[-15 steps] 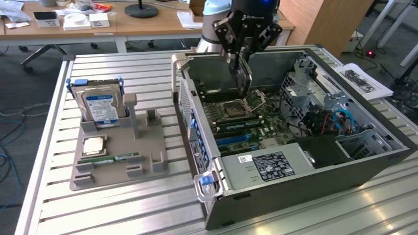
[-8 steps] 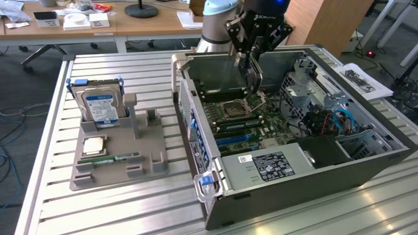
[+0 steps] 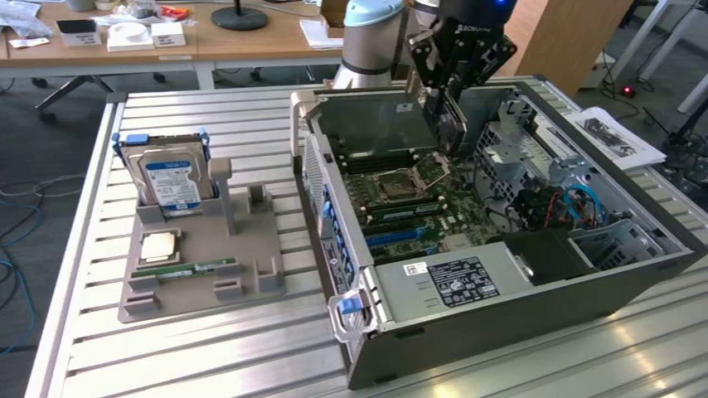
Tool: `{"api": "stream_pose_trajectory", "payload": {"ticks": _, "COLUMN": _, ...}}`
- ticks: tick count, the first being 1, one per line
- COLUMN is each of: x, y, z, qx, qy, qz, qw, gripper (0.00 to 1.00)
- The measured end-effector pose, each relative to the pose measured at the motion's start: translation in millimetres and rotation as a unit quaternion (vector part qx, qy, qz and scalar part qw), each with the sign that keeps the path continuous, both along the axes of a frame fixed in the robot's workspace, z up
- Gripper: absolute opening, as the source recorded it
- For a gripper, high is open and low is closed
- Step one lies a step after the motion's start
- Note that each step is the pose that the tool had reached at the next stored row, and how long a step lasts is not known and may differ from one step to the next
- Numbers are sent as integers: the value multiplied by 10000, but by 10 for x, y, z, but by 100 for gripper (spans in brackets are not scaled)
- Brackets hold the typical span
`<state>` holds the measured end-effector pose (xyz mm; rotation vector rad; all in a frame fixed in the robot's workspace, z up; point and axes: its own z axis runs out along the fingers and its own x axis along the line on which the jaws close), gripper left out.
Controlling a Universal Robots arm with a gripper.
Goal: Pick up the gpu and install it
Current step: 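Pick up the gpu and move the gpu toward the slot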
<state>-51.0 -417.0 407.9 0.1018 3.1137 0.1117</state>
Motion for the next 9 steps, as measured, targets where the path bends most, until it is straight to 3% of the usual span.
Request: {"api": "stream_pose_trajectory", "payload": {"ticks": 9, "x": 353, "y": 9, "z": 1, "qx": -1, "qy": 0, "qz": 0, "qw": 10000, "gripper": 27}}
